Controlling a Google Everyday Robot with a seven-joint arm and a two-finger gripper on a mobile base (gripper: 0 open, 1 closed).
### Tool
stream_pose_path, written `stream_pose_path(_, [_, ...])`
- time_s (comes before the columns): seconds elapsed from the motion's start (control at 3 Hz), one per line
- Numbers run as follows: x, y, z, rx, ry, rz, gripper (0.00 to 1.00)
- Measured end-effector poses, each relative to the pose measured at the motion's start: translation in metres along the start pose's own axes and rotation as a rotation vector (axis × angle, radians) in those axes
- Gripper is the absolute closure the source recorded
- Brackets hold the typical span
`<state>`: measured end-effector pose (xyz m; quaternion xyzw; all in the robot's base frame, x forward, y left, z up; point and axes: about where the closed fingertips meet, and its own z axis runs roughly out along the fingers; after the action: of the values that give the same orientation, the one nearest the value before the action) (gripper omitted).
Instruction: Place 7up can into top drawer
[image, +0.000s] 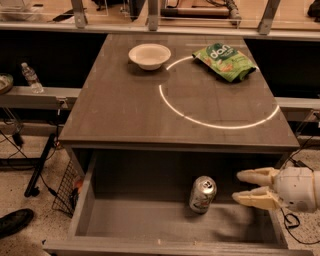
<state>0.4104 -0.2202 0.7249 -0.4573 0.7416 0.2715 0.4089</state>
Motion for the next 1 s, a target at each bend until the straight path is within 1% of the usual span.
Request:
stream_pose_path(0.33, [-0.004,0.001,-0.03,0.003,0.063,-0.007,0.8])
stream_pose_path(0.67, [-0.041,-0.012,-0.056,0.031,0.076,-0.05,1.0])
stream_pose_path(1.0, [-0.108,-0.029,-0.08,0.066,0.062,-0.117,1.0])
